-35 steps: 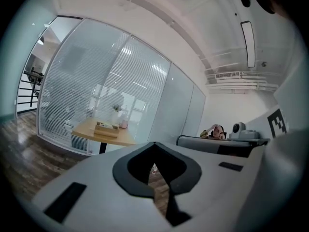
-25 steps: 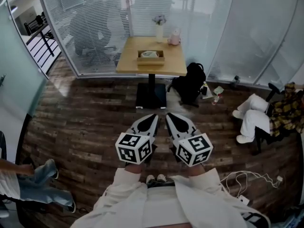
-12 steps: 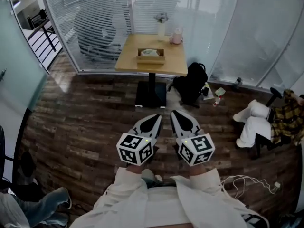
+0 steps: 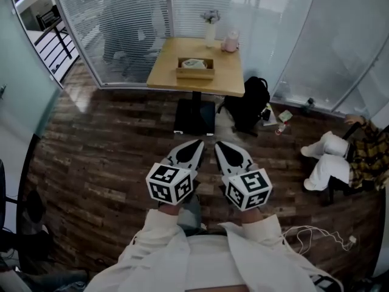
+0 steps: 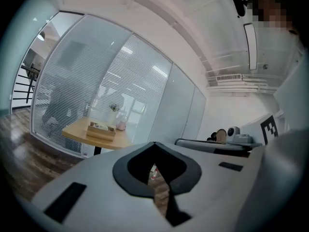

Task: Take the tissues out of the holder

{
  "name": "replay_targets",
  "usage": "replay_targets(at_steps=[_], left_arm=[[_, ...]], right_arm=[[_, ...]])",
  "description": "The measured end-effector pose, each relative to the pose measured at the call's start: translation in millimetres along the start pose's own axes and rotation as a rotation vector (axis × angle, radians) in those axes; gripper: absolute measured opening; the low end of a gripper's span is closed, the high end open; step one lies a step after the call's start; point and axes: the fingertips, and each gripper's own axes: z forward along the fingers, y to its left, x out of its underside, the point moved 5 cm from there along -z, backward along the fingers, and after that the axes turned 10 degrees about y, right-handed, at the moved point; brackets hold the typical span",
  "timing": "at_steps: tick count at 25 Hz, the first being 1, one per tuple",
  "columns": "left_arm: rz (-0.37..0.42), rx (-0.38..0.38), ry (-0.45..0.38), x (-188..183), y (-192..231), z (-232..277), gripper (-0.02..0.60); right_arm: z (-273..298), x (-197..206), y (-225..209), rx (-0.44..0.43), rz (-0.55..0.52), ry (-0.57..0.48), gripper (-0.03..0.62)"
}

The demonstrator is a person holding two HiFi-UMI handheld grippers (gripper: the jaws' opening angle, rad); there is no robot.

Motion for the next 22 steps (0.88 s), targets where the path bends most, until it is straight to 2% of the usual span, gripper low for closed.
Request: replay_targets(at_steps=[6,10,22], left_arm=[[-0.007,0.038,-0.006,-28.0,34.9,37.5,0.009],[0.020,0.056,-0.010,-57.2,65.9,59.9,0.009],[0.054,0.093,0.031,-102.0,143.4,122.5,0.009]], right_arm=[[42.4,-27.1,-23.7,0.017,0.005,-0.050,0.012],[77.6,-54.2,-37.0,0.021,0.002,-0.095,0.012],[175.1,-104.7,-65.5,0.042,-0.020,-0.092,0.012]])
